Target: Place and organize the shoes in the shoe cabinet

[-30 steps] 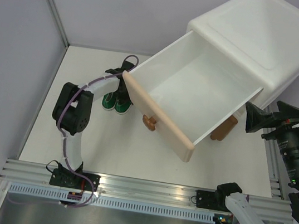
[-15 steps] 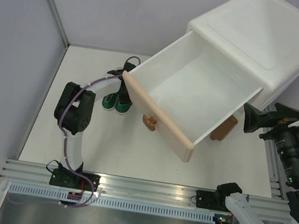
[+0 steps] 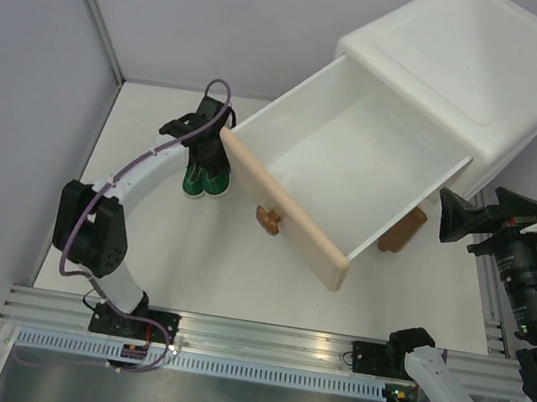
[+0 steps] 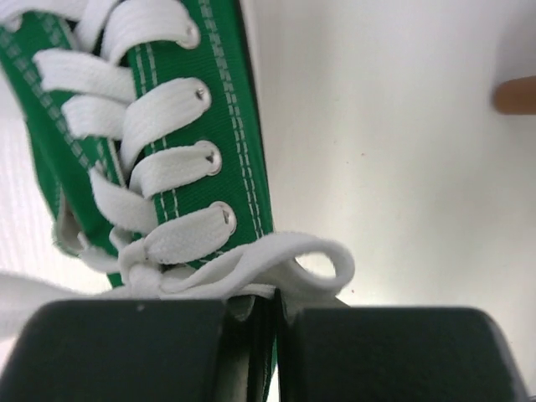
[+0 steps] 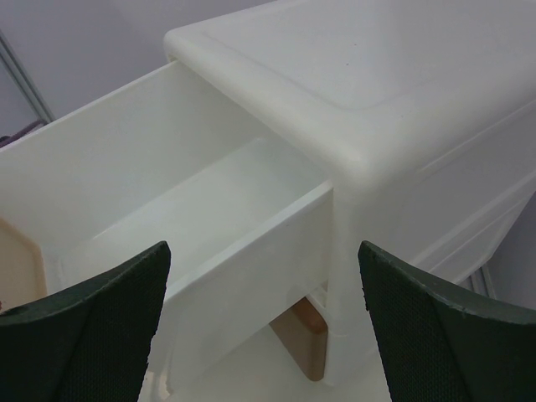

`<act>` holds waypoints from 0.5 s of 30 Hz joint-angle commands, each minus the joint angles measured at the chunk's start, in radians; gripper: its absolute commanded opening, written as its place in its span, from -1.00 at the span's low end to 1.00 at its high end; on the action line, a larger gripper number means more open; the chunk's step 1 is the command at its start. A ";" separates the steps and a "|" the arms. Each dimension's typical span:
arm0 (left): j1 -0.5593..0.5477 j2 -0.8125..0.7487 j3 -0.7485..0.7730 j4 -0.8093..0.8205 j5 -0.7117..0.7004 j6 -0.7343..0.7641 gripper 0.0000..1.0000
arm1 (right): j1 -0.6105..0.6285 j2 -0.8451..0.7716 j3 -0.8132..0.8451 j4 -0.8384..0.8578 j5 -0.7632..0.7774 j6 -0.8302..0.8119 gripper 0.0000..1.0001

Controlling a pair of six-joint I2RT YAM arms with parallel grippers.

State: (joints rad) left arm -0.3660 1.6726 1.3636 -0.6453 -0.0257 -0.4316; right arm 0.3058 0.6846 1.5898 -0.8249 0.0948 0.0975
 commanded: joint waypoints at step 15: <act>0.007 -0.281 0.317 -0.128 -0.145 0.080 -0.95 | 0.006 -0.020 0.033 -0.003 0.008 0.007 0.93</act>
State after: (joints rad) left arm -0.3611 1.4876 1.5467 -0.7998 -0.1299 -0.4191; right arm 0.3058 0.6720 1.5913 -0.8326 0.0948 0.1001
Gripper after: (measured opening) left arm 0.037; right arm 0.963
